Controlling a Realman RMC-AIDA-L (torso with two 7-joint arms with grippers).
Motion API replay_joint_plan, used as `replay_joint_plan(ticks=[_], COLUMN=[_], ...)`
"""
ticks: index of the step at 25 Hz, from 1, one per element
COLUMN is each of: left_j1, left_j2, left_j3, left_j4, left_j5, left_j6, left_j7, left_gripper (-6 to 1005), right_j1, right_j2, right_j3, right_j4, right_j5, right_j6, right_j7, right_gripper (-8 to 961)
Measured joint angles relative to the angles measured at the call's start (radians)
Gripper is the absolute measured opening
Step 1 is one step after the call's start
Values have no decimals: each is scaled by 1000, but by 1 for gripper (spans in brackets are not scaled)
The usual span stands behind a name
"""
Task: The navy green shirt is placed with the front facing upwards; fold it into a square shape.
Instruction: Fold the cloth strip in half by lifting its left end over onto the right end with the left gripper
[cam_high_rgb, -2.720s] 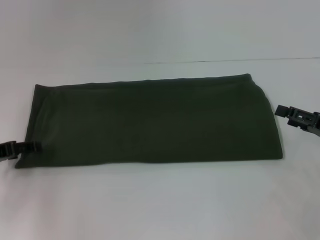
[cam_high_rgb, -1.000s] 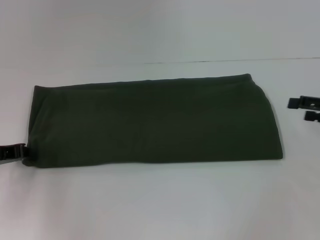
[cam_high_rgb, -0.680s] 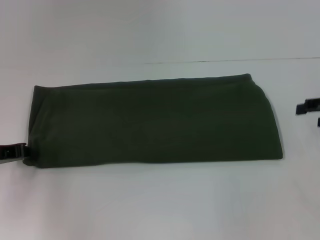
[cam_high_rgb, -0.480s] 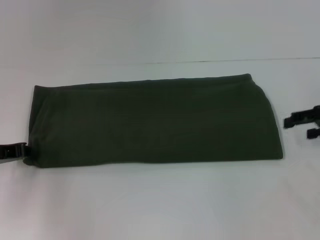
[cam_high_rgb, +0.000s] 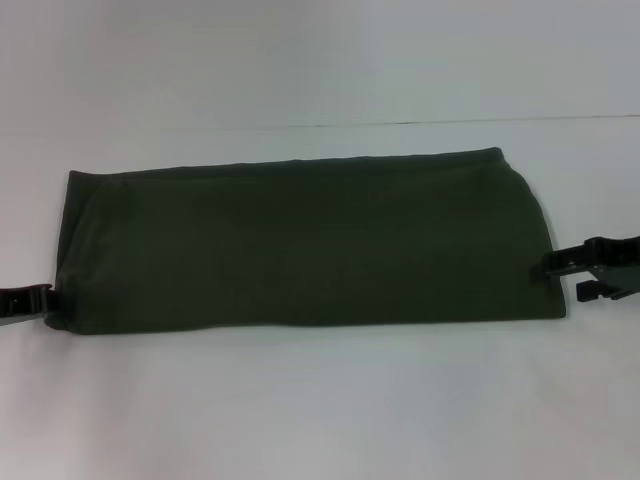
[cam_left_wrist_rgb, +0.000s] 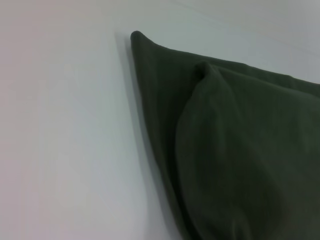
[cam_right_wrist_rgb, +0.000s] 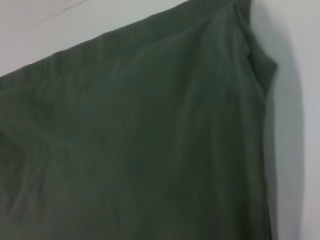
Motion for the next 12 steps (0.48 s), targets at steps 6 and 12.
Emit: replay_joint_plan(ticks=[6, 12], left_j1=[0, 0], left_j2=[0, 0], left_j3=[0, 0], left_j4=[1, 1], left_j5=[-1, -4], left_j6=[0, 0], left_j7=[2, 4], left_gripper=[49, 49], right_j1=[3, 18], right_j2=[18, 28], right_j3=[-47, -56], right_j4=[6, 45], right_j5=[-3, -3], right_j6=[44, 87], right_j7=[7, -2], right_gripper=[912, 911])
